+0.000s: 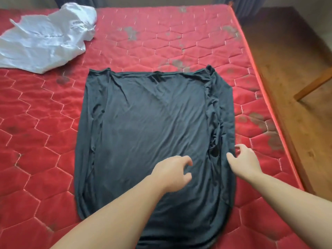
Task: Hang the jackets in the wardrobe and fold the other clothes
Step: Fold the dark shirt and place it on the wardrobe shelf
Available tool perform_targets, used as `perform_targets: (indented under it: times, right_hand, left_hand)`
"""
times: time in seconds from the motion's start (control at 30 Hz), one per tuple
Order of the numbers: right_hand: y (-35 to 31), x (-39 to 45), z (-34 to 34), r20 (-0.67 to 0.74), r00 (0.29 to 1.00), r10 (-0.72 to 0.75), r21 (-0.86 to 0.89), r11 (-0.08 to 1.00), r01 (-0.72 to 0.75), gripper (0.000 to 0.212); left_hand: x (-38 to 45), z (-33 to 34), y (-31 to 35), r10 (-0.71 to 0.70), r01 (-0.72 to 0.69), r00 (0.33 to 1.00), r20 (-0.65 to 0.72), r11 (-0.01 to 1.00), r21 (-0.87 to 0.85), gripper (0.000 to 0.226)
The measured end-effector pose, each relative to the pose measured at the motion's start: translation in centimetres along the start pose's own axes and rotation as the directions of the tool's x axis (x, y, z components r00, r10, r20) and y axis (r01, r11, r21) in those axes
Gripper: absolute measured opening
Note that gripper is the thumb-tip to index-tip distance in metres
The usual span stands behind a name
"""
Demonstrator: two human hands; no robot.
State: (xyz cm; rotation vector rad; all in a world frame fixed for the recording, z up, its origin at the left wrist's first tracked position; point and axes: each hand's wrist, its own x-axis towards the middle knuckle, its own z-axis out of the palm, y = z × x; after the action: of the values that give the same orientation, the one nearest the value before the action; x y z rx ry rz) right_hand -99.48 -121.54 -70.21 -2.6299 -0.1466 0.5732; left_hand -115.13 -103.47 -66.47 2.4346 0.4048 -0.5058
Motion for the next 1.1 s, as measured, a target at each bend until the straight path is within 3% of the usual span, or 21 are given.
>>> perform_targets:
  times: [0.17,0.27,0.33,0.47,0.57,0.63,0.67,0.73,0.77,0.83,0.87,0.93,0.97,1.0,1.03,1.1]
  right_hand:
    - [-0.8,5.3,-0.5,0.171,0.974,0.150,0.207,0.961,-0.185,0.045]
    - [-0.7,7.5,-0.7,0.283,0.951,0.121,0.307,0.928,-0.209,0.016]
    - [-1.6,8.9,-1.1,0.359,0.931,0.059,0.410,0.887,-0.214,0.022]
    - [-4.5,11.2,-2.2,0.416,0.909,0.031,0.665,0.671,-0.328,0.015]
    - [-5.8,13.2,-2.6,0.555,0.830,0.053,0.721,0.466,-0.512,0.015]
    - [-6.0,14.2,-2.9,0.590,0.802,0.093,0.674,0.490,-0.553,0.028]
    - [-6.0,14.5,-3.2,0.575,0.813,0.091,0.680,0.499,-0.537,0.024]
    - [-5.9,14.7,-3.6,0.519,0.855,-0.008,0.744,0.496,-0.447,0.006]
    - [-5.8,14.5,-3.9,0.489,0.870,-0.070,0.773,0.498,-0.394,0.007]
    - [-5.4,13.8,-4.7,0.414,0.880,-0.231,0.741,0.647,-0.179,0.013]
    - [-5.0,13.4,-5.0,0.423,0.849,-0.316,0.657,0.753,-0.047,0.016]
    - [-4.3,13.0,-5.4,0.570,0.707,-0.420,0.495,0.862,0.113,0.024]
    - [-4.1,13.1,-5.5,0.631,0.654,-0.417,0.458,0.881,0.119,0.023]
    - [-4.2,13.3,-5.6,0.642,0.653,-0.403,0.459,0.884,0.094,0.016]
    - [-4.6,13.7,-5.7,0.607,0.706,-0.363,0.491,0.871,0.026,0.015]
    - [-5.4,15.4,-5.5,0.464,0.876,-0.129,0.577,0.794,-0.189,0.033]
  left_hand:
    - [9.4,1.0,4.5,-0.165,0.127,0.983,-0.080,0.926,-0.355,0.042]
    - [13.4,1.3,6.3,-0.269,0.199,0.959,-0.091,0.865,-0.460,0.043]
    - [14.9,1.4,6.6,-0.303,0.248,0.951,-0.054,0.856,-0.453,0.044]
    - [16.3,0.8,6.7,-0.317,0.282,0.949,-0.011,0.860,-0.426,0.027]
    - [17.7,-0.3,7.4,-0.310,0.235,0.944,-0.116,0.875,-0.423,0.021]
    - [18.5,-0.8,8.3,-0.337,0.184,0.915,-0.221,0.837,-0.515,0.023]
    - [19.1,-1.1,8.6,-0.366,0.161,0.900,-0.235,0.782,-0.602,0.022]
    - [20.4,-1.5,9.3,-0.399,0.130,0.904,-0.156,0.602,-0.788,0.034]
    - [21.0,-1.8,9.7,-0.391,0.131,0.916,-0.086,0.495,-0.859,0.045]
    - [22.0,-2.7,10.3,-0.362,0.167,0.932,0.024,0.369,-0.914,0.054]
    - [22.4,-3.0,10.4,-0.365,0.197,0.930,0.052,0.374,-0.906,0.054]
    - [23.6,-3.2,10.5,-0.411,0.253,0.911,0.047,0.465,-0.848,0.054]
    - [24.3,-3.2,10.4,-0.427,0.245,0.904,0.010,0.498,-0.832,0.046]
    - [24.7,-3.3,10.3,-0.439,0.222,0.898,-0.023,0.498,-0.838,0.033]
    - [24.8,-3.6,10.3,-0.444,0.190,0.895,-0.040,0.462,-0.866,0.020]
    - [24.9,-4.0,9.9,-0.401,0.144,0.916,-0.009,0.351,-0.925,0.007]
